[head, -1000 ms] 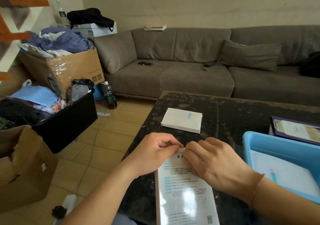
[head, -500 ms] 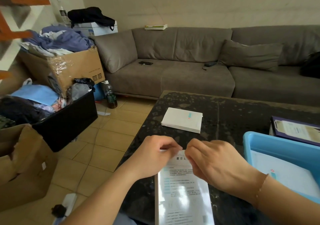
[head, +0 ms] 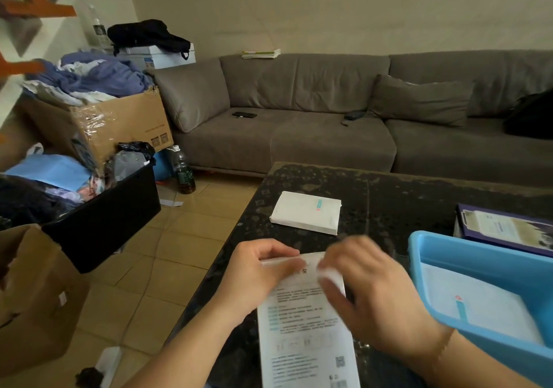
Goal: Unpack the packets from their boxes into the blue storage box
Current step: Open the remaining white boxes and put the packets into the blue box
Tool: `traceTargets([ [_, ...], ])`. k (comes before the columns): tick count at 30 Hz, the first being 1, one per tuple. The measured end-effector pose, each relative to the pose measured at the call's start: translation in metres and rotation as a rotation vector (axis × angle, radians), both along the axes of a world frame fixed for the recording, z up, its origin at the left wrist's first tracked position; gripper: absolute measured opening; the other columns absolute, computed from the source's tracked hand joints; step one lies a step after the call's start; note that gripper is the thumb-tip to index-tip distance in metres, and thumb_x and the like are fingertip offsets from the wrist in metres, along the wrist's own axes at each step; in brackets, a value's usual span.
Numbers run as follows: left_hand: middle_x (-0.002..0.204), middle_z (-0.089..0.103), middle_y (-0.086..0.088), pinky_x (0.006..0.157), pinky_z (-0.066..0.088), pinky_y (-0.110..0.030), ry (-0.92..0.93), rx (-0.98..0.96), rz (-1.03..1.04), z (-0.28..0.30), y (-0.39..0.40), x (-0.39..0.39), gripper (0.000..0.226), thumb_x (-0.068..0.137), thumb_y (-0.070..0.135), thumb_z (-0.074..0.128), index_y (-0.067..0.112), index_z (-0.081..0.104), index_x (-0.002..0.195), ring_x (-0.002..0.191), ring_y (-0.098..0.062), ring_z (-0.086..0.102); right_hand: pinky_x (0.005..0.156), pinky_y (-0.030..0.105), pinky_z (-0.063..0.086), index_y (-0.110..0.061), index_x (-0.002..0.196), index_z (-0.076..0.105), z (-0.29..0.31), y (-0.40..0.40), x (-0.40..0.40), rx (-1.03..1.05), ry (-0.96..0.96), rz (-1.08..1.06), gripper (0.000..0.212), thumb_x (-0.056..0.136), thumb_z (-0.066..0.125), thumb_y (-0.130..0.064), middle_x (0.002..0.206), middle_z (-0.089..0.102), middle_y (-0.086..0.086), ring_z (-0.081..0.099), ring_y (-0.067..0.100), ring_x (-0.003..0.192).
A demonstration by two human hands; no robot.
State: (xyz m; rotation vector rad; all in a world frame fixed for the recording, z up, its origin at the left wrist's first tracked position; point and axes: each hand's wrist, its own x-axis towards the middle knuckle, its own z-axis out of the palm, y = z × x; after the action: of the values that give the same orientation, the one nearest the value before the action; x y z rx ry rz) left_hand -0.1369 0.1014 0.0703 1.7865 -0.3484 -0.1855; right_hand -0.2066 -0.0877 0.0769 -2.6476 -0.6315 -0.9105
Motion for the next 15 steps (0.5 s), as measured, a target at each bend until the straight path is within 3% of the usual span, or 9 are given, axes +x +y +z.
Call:
traceTargets([
  [2,0.087,0.077,0.003,0.068,0.057,-0.025,0.007,-0.029,0.011,0.000,-0.001,-0.002,0.018,0.078,0.021,0.082,0.019,0.075,0.094,0.080,-0.015,0.074,0.090,0.022,0.049,-0.029,0.131,0.047,0.004,0.004,0.003,0.397,0.250,-0.230,0.047,0.088,0.060,-0.045,0.123,0.049,-0.021,0.049,0.002,0.111],
  [4,0.089,0.077,0.004,0.067,0.056,-0.023,-0.023,-0.050,0.050,0.000,-0.003,-0.004,0.021,0.076,0.018,0.083,0.020,0.075,0.095,0.082,-0.014,0.074,0.085,0.019,0.054,-0.040,0.143,0.024,0.000,0.010,0.005,0.686,0.673,-0.204,0.074,0.084,0.068,-0.046,0.127,0.050,-0.021,0.057,0.000,0.109],
  [5,0.090,0.076,0.005,0.067,0.056,-0.023,-0.033,-0.065,0.069,0.000,-0.003,-0.005,0.022,0.075,0.017,0.084,0.021,0.075,0.095,0.083,-0.014,0.074,0.080,0.021,0.057,-0.043,0.137,0.026,-0.004,0.013,0.005,0.777,0.782,-0.139,0.071,0.083,0.071,-0.044,0.121,0.058,-0.018,0.064,0.001,0.102],
  [8,0.098,0.075,0.010,0.072,0.058,-0.025,-0.074,-0.023,0.002,-0.001,0.001,-0.001,0.038,0.071,0.015,0.087,0.026,0.072,0.104,0.092,-0.010,0.072,0.077,0.023,0.059,-0.035,0.123,0.048,-0.009,0.015,0.002,0.873,0.747,-0.134,0.050,0.082,0.075,-0.037,0.105,0.068,-0.015,0.068,-0.002,0.092],
  [11,0.106,0.069,0.022,0.077,0.059,-0.024,-0.198,0.208,-0.168,0.004,0.004,0.001,0.056,0.069,0.026,0.089,0.040,0.064,0.117,0.099,0.001,0.067,0.075,0.015,0.056,-0.041,0.116,0.050,-0.001,0.014,-0.004,0.845,0.668,-0.143,0.041,0.084,0.074,-0.032,0.102,0.068,-0.019,0.064,-0.011,0.092],
  [13,0.100,0.067,0.030,0.073,0.057,-0.019,-0.345,0.364,-0.171,0.017,0.002,0.003,0.043,0.069,0.031,0.087,0.044,0.066,0.105,0.095,0.009,0.063,0.086,0.019,0.056,-0.048,0.120,0.046,0.012,0.010,-0.015,0.743,0.667,-0.088,0.043,0.086,0.070,-0.035,0.110,0.064,-0.024,0.060,-0.012,0.101],
  [15,0.093,0.067,0.031,0.068,0.053,-0.015,-0.444,0.333,-0.121,0.031,0.002,0.004,0.030,0.068,0.029,0.086,0.042,0.069,0.088,0.092,0.011,0.061,0.097,0.021,0.050,-0.054,0.129,0.041,0.023,0.000,-0.032,0.652,0.685,-0.061,0.056,0.085,0.070,-0.036,0.123,0.057,-0.031,0.054,-0.011,0.113],
])
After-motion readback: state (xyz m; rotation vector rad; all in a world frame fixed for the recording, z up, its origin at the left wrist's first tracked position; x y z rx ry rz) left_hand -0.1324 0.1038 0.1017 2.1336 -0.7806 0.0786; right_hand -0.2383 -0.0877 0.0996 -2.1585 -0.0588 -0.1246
